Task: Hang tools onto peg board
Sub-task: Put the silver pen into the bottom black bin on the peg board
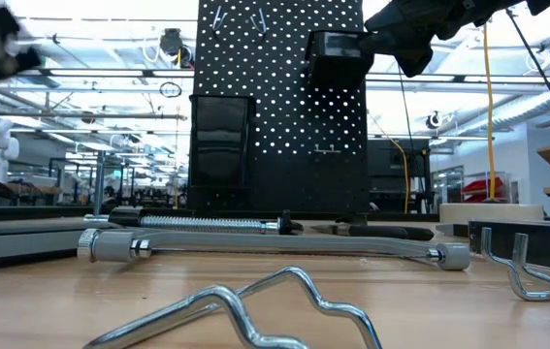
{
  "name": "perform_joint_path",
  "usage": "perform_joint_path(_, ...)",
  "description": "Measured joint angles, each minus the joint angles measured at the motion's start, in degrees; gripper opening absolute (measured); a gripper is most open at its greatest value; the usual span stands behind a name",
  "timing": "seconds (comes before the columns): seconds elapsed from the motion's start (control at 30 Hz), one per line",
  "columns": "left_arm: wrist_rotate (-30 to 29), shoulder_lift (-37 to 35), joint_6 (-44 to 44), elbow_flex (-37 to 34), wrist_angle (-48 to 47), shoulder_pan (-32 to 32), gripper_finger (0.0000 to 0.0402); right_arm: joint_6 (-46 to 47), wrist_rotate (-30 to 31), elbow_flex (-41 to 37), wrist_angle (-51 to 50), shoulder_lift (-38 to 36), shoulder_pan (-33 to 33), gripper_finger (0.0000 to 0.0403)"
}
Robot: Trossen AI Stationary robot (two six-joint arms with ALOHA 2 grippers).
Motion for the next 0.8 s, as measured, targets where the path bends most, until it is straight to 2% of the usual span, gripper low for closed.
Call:
perform_joint_path(0.13,0.54,1.43,-22.72,-0.06,-11.13,2.0,0.0123,0.0,0.11,0.0,0.0,0.0,0.0,0.0153)
perform_joint_path(0.23,3.44,3.55,-30.2,-0.07,-13.47,2.67,0.0123,0.0,0.11,0.0,0.0,0.0,0.0,0.0153)
perform_joint_path(0.33,5.35,6.6,-32.84,-0.07,-10.04,2.67,0.0123,0.0,0.09,0.0,0.0,0.0,0.0,0.0153)
perform_joint_path(0.5,9.85,11.67,-32.47,-0.04,-2.81,2.67,0.0123,0.0,0.09,0.0,-0.02,0.0,0.0,0.0153)
perform_joint_path(0.8,11.66,14.59,-33.41,2.41,-2.74,2.63,0.0123,-0.6,0.89,0.0,-0.02,0.02,-0.04,0.0153)
